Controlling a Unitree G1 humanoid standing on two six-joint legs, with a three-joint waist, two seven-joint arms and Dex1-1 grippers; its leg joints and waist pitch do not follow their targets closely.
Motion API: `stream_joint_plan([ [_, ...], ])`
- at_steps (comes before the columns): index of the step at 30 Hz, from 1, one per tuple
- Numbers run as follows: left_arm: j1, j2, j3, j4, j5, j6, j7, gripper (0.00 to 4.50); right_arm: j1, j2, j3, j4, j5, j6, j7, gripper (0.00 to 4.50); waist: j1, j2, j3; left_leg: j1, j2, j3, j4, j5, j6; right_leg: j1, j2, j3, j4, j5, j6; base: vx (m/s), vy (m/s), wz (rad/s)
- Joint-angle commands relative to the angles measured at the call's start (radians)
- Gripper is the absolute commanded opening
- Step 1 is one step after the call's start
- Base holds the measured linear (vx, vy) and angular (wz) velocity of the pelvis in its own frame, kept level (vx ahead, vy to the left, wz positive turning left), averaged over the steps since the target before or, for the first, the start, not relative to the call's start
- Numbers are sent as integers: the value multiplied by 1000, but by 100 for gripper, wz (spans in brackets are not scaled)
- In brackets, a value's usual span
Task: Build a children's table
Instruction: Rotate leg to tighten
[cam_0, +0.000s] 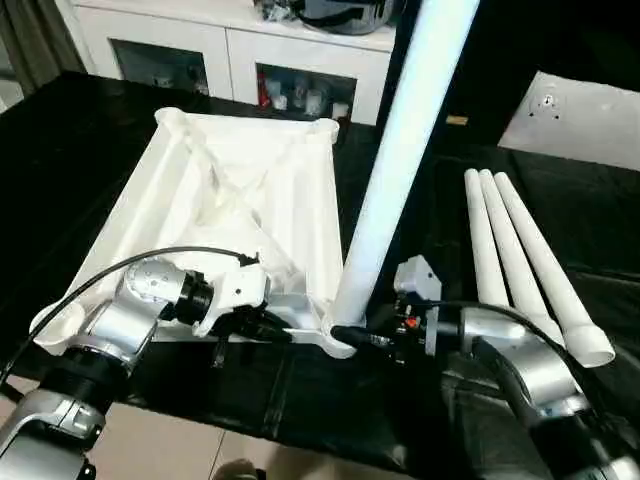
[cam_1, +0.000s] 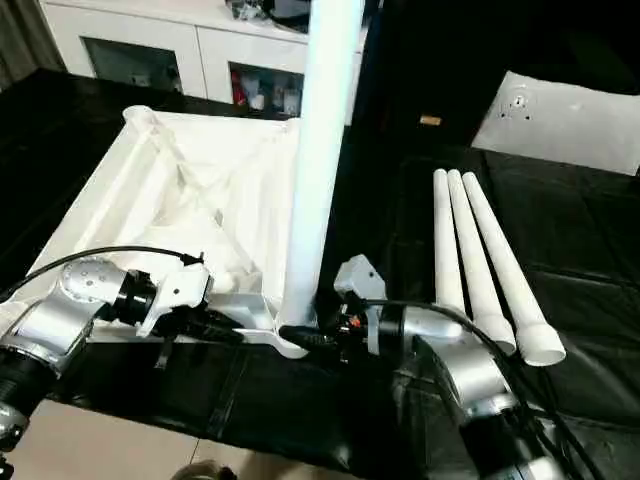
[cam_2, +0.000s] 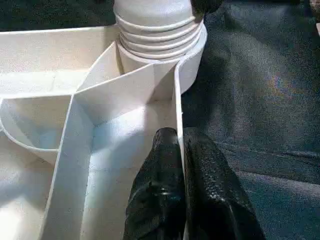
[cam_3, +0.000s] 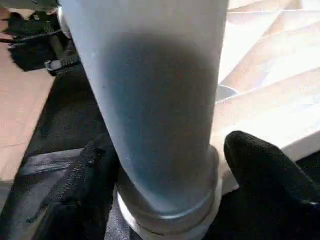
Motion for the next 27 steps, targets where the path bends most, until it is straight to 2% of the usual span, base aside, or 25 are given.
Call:
stream_joint_plan([
  [1, 6, -2, -42, -34, -9, -20, -69, 0, -18, -12, -4, 29, -7, -1, 9, 328, -1, 9, -61, 29, 63, -16, -69, -128, 32, 30, -89, 41, -55, 87, -262, 0, 0, 0],
  [3, 4, -2, -43, -28, -3, -26, -74, 0, -29, -12, 4, 37, -4, -2, 34, 303, -1, 11, -61, 29, 63, -16, -68, -126, 34, 30, -90, 40, -56, 90, -267, 0, 0, 0],
  [4, 3, -3, -44, -25, -2, -27, -75, 0, -31, -13, 6, 39, -4, -2, 41, 303, 1, 8, -61, 29, 64, -15, -67, -127, 35, 31, -90, 41, -56, 86, -266, 0, 0, 0],
  [7, -1, -5, -47, -17, 2, -33, -76, 0, -39, -16, 14, 48, -7, -8, 62, 279, 4, 8, -61, 30, 64, -15, -68, -129, 35, 30, -90, 41, -56, 76, -265, 0, 0, 0],
  [8, -1, -5, -48, -15, 4, -36, -76, 0, -40, -17, 15, 52, -9, -12, 68, 270, 5, 10, -61, 30, 65, -16, -68, -130, 33, 30, -90, 40, -56, 71, -264, 0, 0, 0],
  [16, -2, -9, -50, -1, 15, -45, -66, 0, -33, -26, 19, 51, -16, -21, 90, 261, 7, 12, -63, 31, 64, -16, -67, -127, 30, 29, -88, 40, -54, 87, -265, 0, 0, 0],
  [21, 0, -25, -31, -4, 4, -12, -33, 0, -22, -22, 17, 46, -21, -25, 86, 261, 7, 14, -63, 32, 65, -16, -68, -142, 22, 29, -89, 40, -56, 76, -266, 0, 0, 0],
  [22, -1, -32, -25, -5, 7, -1, -11, 0, -16, -18, 13, 43, -19, -22, 78, 261, 7, 16, -63, 32, 65, -16, -69, -145, 20, 29, -88, 40, -56, 76, -268, 0, 0, 0],
  [24, -5, -58, -7, -4, 22, 34, 77, 0, 5, 2, -2, 36, -20, -12, 26, 261, 8, 13, -61, 33, 66, -16, -69, -154, 17, 28, -90, 41, -57, 70, -269, 0, 0, 0],
  [25, -6, -68, -2, -5, 27, 45, 102, 0, 9, 11, -8, 39, -25, -11, 0, 261, 8, 13, -59, 33, 65, -16, -71, -174, 14, 28, -92, 41, -62, 35, -267, 0, 0, 0],
  [26, -9, -111, 18, -12, 41, 106, 209, 0, 24, 54, -36, 58, -49, -10, -120, 261, 6, 12, -56, 35, 68, -16, -76, -192, 1, 23, -94, 42, -65, -10, -264, 0, 0, 0],
  [27, -9, -128, 25, -17, 44, 133, 245, 0, 28, 70, -46, 67, -59, -10, -166, 261, 7, 12, -54, 38, 67, -16, -76, -215, -6, 20, -95, 42, -71, -50, -262, 0, 0, 0],
])
